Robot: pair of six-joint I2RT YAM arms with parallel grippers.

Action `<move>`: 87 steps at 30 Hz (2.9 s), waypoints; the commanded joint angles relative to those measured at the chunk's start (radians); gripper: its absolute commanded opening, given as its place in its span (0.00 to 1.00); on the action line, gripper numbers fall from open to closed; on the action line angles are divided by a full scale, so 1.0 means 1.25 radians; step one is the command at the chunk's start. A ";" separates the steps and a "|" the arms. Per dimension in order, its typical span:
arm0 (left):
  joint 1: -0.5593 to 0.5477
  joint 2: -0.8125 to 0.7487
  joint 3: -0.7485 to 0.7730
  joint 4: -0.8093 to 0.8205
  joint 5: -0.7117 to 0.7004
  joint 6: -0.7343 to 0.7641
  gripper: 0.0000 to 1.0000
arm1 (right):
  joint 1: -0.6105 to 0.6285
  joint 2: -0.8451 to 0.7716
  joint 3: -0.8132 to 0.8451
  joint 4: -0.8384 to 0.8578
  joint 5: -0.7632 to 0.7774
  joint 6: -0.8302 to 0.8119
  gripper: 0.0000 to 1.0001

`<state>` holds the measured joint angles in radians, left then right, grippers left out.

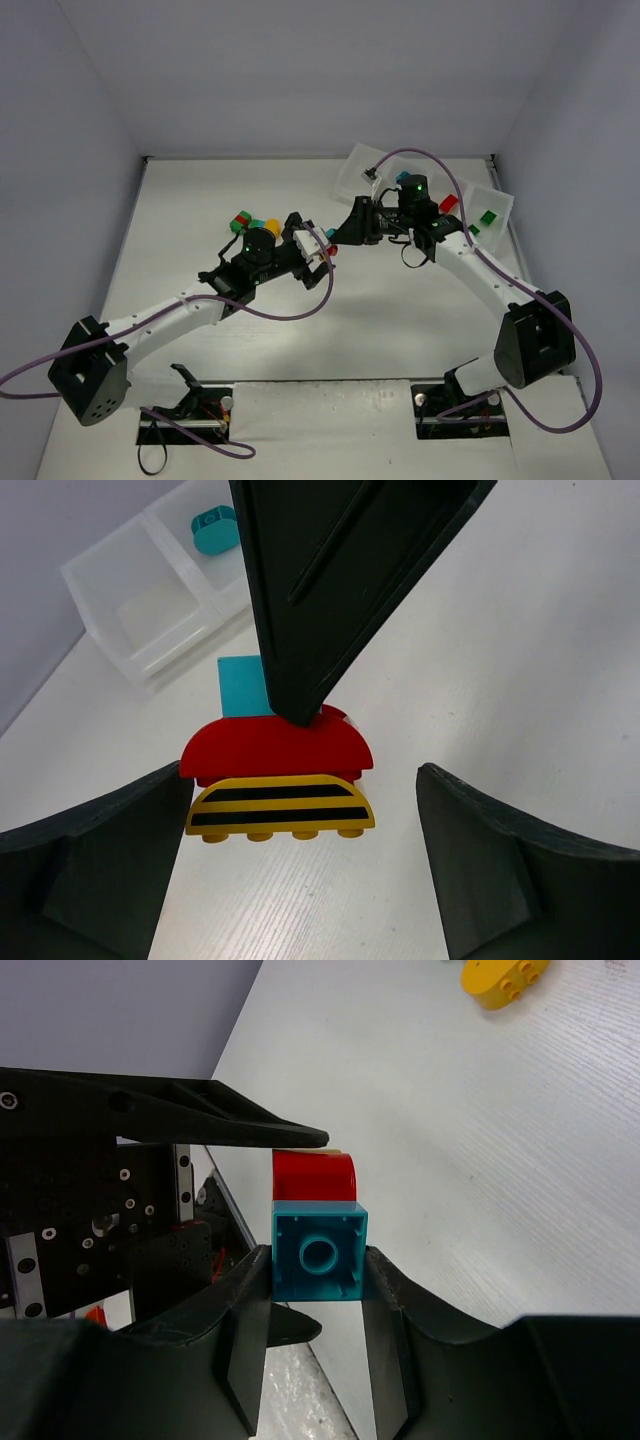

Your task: Sort the legos into containers by color

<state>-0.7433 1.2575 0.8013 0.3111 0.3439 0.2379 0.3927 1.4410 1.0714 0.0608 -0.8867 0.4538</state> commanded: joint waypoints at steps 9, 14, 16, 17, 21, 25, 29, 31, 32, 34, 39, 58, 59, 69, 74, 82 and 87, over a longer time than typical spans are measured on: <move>-0.001 0.019 0.053 0.128 0.014 -0.042 0.86 | 0.027 -0.012 0.013 0.079 0.005 0.025 0.00; -0.001 0.032 0.062 0.117 0.013 -0.037 0.82 | 0.031 -0.016 0.013 0.081 0.010 0.028 0.00; -0.001 0.033 0.058 0.120 0.010 -0.038 0.73 | 0.029 -0.019 0.011 0.083 0.011 0.027 0.00; -0.001 0.035 0.058 0.122 0.008 -0.042 0.70 | 0.032 -0.019 0.007 0.083 0.011 0.027 0.00; -0.001 0.037 0.058 0.122 -0.010 -0.055 0.50 | 0.032 -0.025 -0.002 0.083 0.016 0.024 0.00; 0.001 0.035 0.056 0.123 -0.024 -0.074 0.35 | 0.032 -0.030 -0.008 0.083 0.022 0.024 0.00; 0.001 0.031 0.049 0.125 -0.025 -0.076 0.24 | 0.031 -0.037 -0.010 0.083 0.037 0.015 0.00; 0.001 0.029 0.043 0.125 -0.026 -0.080 0.20 | 0.028 -0.039 -0.012 0.081 0.045 0.010 0.00; 0.001 0.026 0.040 0.128 -0.025 -0.083 0.19 | 0.020 -0.037 -0.013 0.081 0.048 0.009 0.00; 0.001 0.021 0.028 0.129 -0.025 -0.088 0.18 | 0.011 -0.037 -0.015 0.081 0.050 0.009 0.00; 0.002 0.003 -0.005 0.132 -0.028 -0.098 0.17 | -0.067 -0.045 -0.018 0.081 0.026 0.001 0.00; 0.002 -0.041 -0.040 0.102 -0.022 -0.093 0.17 | -0.198 0.205 0.209 0.000 0.584 -0.062 0.03; 0.002 -0.050 -0.042 0.101 -0.020 -0.096 0.16 | -0.199 0.249 0.228 -0.001 0.629 -0.064 0.04; 0.002 -0.083 -0.056 0.076 0.001 -0.088 0.17 | -0.207 0.456 0.455 -0.050 0.671 -0.087 0.48; 0.002 -0.082 -0.053 0.073 0.017 -0.073 0.17 | -0.209 0.439 0.473 -0.077 0.630 -0.108 0.72; 0.002 -0.080 -0.043 0.058 0.041 -0.012 0.17 | -0.194 0.248 0.345 -0.078 0.207 -0.146 0.68; 0.003 -0.072 -0.025 0.052 0.043 0.027 0.17 | -0.142 0.124 0.217 -0.073 0.010 -0.157 0.71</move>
<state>-0.7441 1.1816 0.7105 0.3313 0.3698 0.2188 0.1688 1.6928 1.3998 -0.0654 -0.6147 0.2844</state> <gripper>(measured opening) 0.585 0.704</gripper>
